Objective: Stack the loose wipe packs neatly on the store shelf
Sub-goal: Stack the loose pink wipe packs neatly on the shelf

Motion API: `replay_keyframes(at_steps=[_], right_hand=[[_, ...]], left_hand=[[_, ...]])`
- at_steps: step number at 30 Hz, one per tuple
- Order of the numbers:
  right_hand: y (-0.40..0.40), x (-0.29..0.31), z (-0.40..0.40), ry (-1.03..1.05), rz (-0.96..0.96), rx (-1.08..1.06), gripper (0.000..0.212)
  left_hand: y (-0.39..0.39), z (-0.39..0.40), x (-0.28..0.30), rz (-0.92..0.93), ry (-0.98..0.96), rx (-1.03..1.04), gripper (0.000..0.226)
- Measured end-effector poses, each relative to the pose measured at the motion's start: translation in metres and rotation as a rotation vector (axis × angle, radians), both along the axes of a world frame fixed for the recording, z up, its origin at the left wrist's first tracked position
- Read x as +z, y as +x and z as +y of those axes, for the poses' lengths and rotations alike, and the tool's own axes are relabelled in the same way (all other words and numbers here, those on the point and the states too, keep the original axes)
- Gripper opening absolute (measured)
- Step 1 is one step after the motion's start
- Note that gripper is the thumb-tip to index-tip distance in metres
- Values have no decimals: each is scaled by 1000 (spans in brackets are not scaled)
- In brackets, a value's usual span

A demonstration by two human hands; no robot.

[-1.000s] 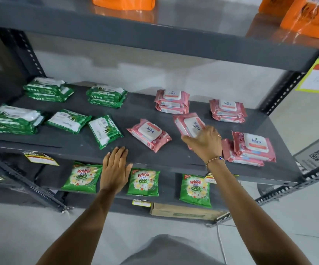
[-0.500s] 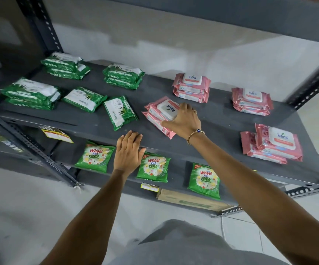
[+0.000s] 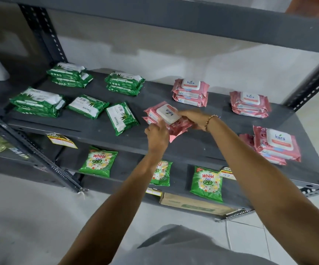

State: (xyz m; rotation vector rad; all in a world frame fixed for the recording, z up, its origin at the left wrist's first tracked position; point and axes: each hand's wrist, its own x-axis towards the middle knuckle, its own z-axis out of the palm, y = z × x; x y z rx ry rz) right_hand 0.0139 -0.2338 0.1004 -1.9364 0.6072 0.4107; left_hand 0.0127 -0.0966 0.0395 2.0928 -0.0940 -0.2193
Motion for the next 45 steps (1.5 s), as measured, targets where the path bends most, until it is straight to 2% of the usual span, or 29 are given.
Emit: replay_keyframes(at_steps=[2, 4, 8, 9, 12, 14, 15, 17, 19, 21, 23, 25, 28, 30, 37, 45], right_hand=[[-4, -9, -7, 68, 51, -27, 49], [-13, -9, -4, 143, 50, -46, 43], [-38, -23, 13, 322, 59, -184, 41], [-45, -28, 19, 340, 63, -224, 47], [-54, -37, 21, 258, 42, -301, 88], [-53, -30, 8, 28, -6, -359, 98], [-51, -23, 0, -58, -26, -351, 97], [-39, -12, -17, -123, -70, -265, 93], [-23, -14, -33, -131, -94, -187, 92], [-13, -20, -39, -61, -32, -130, 77], [-16, -15, -36, -9, 43, -86, 66], [-22, -13, -37, 3, 88, -101, 67], [-33, -19, -48, 89, 132, -162, 57], [-44, -24, -50, 137, 143, -215, 49], [-65, -43, -48, 172, -43, -460, 43], [-66, -42, -51, 228, -91, -449, 37]], left_hand=[[11, -6, 15, 202, -155, 82, 73], [22, -5, 23, 223, -232, 75, 79], [43, 4, 36, 255, -77, -280, 78], [48, 7, 39, 268, -40, -373, 76], [54, 12, 40, 232, 49, -514, 68], [50, 15, 35, 87, 82, -496, 61], [44, 15, 30, -16, 70, -415, 60], [21, 11, 18, -165, 23, -119, 66], [-8, 3, 15, 28, -82, 160, 79], [-19, -8, 11, 361, -120, 257, 86], [-15, -16, 4, 545, -111, 206, 85], [-2, -16, 1, 555, -164, 93, 75], [14, -6, 11, 554, -281, -52, 42], [24, -2, 19, 560, -304, -115, 29], [32, -16, 28, 560, -236, -252, 23], [38, -12, 24, 582, -176, -310, 25]])
